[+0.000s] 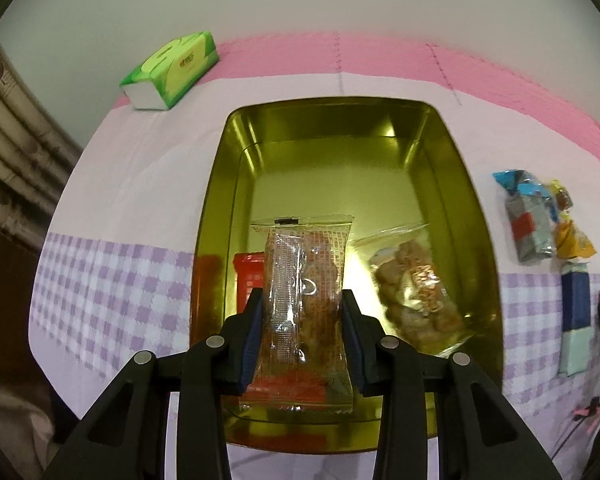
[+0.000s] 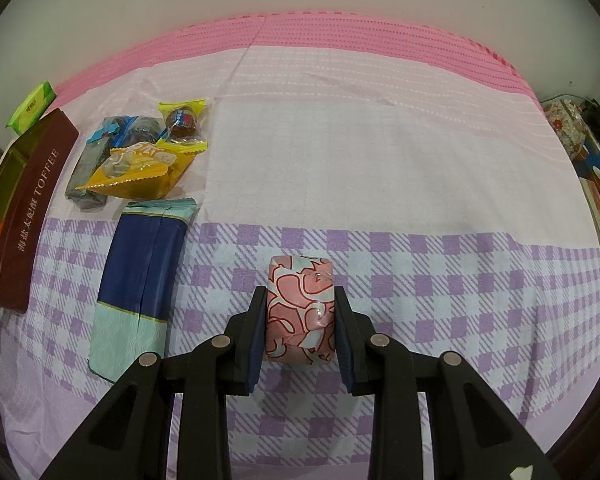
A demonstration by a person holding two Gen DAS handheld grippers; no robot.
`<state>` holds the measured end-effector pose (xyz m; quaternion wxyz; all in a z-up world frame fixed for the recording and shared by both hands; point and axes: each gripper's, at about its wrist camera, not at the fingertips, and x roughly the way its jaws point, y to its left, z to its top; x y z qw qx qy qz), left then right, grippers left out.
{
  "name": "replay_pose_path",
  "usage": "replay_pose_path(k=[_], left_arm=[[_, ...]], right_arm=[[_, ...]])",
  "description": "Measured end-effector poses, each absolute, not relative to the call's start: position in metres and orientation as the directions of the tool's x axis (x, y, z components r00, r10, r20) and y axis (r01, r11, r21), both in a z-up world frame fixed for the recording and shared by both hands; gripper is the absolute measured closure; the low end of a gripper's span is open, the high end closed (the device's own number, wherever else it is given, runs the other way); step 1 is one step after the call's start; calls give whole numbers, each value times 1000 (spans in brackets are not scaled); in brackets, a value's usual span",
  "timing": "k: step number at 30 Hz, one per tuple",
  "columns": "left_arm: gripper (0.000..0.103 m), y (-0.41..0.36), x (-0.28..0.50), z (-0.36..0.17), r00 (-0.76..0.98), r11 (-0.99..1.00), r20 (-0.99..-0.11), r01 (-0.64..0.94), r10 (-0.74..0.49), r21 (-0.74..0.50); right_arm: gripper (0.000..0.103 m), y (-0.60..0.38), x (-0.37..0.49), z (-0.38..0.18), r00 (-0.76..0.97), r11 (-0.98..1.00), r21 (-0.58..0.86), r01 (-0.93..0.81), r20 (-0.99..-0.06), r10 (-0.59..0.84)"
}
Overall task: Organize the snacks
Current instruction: 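Carry the clear cookie bag into the gold tray and open the left gripper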
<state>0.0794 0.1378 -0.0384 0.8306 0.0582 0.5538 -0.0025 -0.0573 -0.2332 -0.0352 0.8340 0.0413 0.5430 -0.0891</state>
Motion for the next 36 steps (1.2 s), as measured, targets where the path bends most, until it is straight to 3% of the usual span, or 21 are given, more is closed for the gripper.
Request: replay_pose_path(k=[27,36], left_arm=[[64,157,74,-59,362,992,-928,57,87,115],[51,158,72,-52,371,994,-928,81,35,70]], right_arm=[[75,-228,-54,-36,389,976,-38,215,-913,-121],[76,-228,-53,-27,380,970,-47,237,-915,-137]])
